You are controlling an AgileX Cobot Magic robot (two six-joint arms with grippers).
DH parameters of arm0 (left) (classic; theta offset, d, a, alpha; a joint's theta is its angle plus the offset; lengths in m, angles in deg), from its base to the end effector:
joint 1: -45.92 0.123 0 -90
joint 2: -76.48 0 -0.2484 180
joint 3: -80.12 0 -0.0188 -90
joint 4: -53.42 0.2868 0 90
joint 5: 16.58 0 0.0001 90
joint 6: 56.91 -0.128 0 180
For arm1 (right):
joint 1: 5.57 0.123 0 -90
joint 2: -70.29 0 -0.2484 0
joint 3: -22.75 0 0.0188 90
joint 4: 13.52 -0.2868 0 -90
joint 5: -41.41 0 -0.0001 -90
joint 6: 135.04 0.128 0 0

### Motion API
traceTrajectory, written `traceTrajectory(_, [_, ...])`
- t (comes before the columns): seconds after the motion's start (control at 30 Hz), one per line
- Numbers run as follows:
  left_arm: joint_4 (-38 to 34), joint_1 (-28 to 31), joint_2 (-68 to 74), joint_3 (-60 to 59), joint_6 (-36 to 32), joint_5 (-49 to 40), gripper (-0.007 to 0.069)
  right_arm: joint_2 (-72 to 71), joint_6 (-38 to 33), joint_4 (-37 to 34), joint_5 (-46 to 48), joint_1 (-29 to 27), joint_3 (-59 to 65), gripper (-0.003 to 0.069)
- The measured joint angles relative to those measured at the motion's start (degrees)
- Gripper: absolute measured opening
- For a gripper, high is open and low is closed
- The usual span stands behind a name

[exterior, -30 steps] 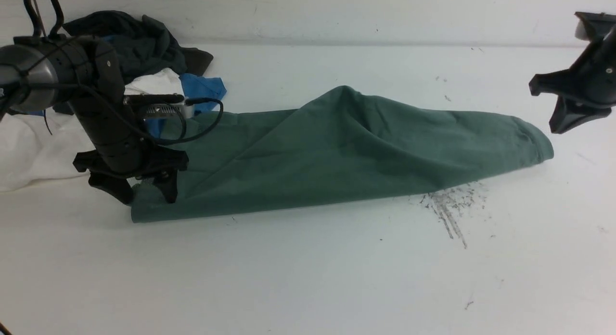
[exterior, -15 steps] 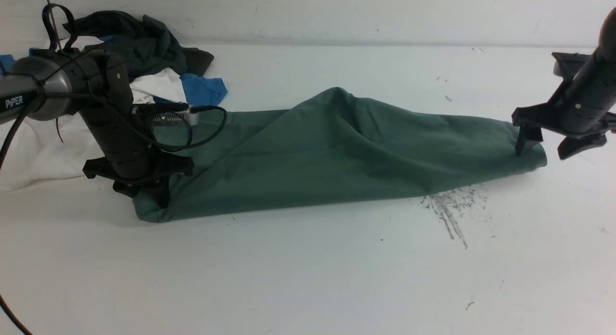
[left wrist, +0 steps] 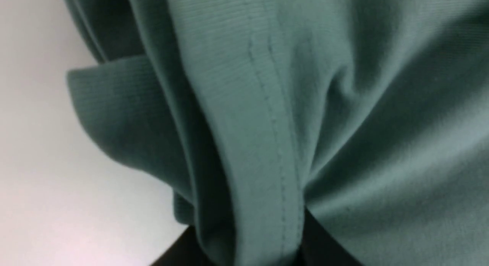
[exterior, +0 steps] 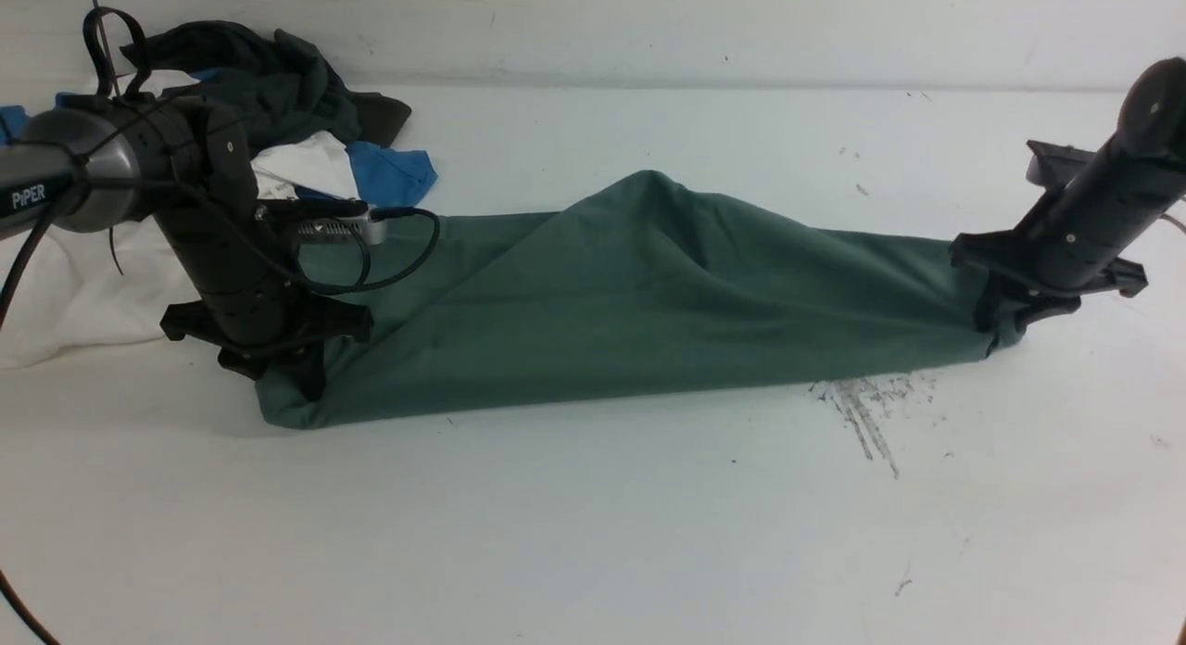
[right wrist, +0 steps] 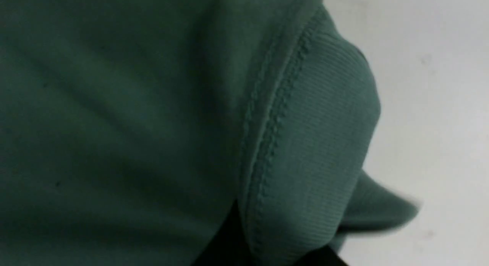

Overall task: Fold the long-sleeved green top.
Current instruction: Use both arms to drag the lower edge of the fabric forward and fold it over the upper edge

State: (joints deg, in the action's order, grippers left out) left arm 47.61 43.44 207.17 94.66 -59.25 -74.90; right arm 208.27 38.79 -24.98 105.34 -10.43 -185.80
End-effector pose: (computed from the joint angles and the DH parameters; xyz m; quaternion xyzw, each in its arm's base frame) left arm 0.4393 -0.0301 0.0749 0.0175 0.9977 -0.0444 0.0481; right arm 0.4769 -0.0176 0.0866 0.0273 0.9937 0.0861 0.0662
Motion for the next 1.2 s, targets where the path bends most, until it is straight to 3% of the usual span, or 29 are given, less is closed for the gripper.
traceTrajectory(0.27, [-0.48, -0.05, -9.86, -8.98, -0.31, -3.08, 0.0146, -11.1, 1.61, 4.6, 5.4, 0.0, 9.72, 0.001])
traceTrajectory(0.53, [-0.24, -0.05, -33.34, -37.4, 2.34, -3.27, 0.0146, -45.03, 6.17, 6.46, 6.41, -0.07, 47.65, 0.001])
traceTrajectory(0.73, [-0.42, -0.05, -46.78, -45.54, 2.64, -4.95, 0.0146, -64.9, 8.85, 8.67, 6.75, -0.07, 59.72, 0.0018])
traceTrajectory(0.97, [-0.51, -0.05, -50.2, -46.93, 2.7, -8.76, 0.016, -76.82, 8.55, 13.15, 7.17, -0.11, 62.35, 0.0158])
traceTrajectory(1.2, [0.64, -0.05, -50.2, -47.1, 3.29, -10.78, 0.0296, -73.93, 8.36, 11.79, 7.39, -0.18, 63.33, 0.0266])
